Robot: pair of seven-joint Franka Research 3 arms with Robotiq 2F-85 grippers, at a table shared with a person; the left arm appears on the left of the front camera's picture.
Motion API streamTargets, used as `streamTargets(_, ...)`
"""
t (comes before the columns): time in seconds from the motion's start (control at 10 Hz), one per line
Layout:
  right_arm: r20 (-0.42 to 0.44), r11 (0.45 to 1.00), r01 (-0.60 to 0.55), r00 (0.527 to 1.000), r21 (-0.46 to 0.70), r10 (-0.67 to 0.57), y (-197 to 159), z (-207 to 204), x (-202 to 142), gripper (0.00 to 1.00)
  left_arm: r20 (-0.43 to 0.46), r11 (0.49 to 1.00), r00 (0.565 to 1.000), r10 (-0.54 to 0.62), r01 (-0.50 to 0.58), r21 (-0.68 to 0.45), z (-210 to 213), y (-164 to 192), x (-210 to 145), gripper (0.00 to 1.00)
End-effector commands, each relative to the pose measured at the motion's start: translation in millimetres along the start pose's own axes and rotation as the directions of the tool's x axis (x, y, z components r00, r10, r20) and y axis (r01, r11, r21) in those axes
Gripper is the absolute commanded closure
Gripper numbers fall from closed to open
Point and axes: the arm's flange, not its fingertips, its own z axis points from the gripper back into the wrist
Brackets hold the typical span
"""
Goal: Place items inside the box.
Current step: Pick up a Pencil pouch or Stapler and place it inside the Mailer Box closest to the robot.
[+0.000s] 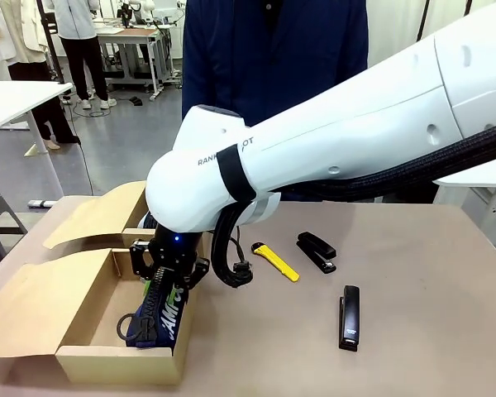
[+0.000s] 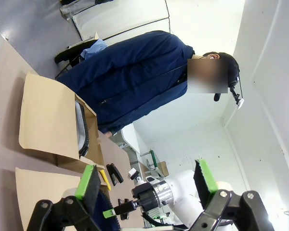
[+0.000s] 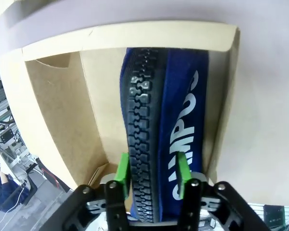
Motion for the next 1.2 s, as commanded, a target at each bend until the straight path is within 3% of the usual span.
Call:
streamTargets(0.0, 0.002, 1.000, 0.012, 1.000, -0.018, -0.012, 5.7, 5.3, -1.0, 0.00, 0.016, 0.999, 1.000, -0.024, 0.024, -0.025, -1.8, -0.5, -0.4, 0.00)
streamTargets(0.2, -0.005, 1.000, -0.009, 1.000, 0.009, 0.009, 0.3, 19.2, -4.2, 0.00, 0.016, 0.999, 1.000, -0.024, 0.024, -0.025, -1.8, -0.5, -0.4, 0.00)
streamTargets(0.4, -0.060, 0.994, -0.104, 0.993, 0.017, 0.105, -19.9, 54.3, -13.4, 0.00, 0.016, 0.999, 1.000, -0.024, 0.024, -0.025, -1.8, -0.5, -0.4, 0.00)
streamTargets(0.6, -0.079, 0.988, -0.148, 0.986, 0.036, 0.150, -78.1, 112.2, -31.6, 0.00, 0.016, 0.999, 1.000, -0.024, 0.024, -0.025, -1.8, -0.5, -0.4, 0.00)
streamTargets(0.7, -0.064, 0.981, -0.150, 0.985, 0.122, 0.158, -124.8, 146.0, -45.9, 0.00, 0.016, 0.999, 1.000, -0.024, 0.024, -0.025, -1.8, -0.5, -0.4, 0.00)
streamTargets(0.9, 0.035, 0.960, -0.055, 0.998, 0.276, 0.047, -204.6, 187.3, -71.4, 0.00, 0.016, 0.999, 1.000, -0.024, 0.024, -0.025, -1.8, -0.5, -0.4, 0.00)
streamTargets(1.0, 0.070, 0.939, -0.029, 0.998, 0.343, 0.005, -229.3, 194.3, -79.8, 0.00, 0.016, 0.999, 1.000, -0.024, 0.024, -0.025, -1.8, -0.5, -0.4, 0.00)
streamTargets(1.1, 0.086, 0.936, 0.080, 0.990, 0.344, -0.116, -233.7, 190.2, -81.0, 0.00, 0.016, 0.999, 1.000, -0.024, 0.024, -0.025, -1.8, -0.5, -0.4, 0.00)
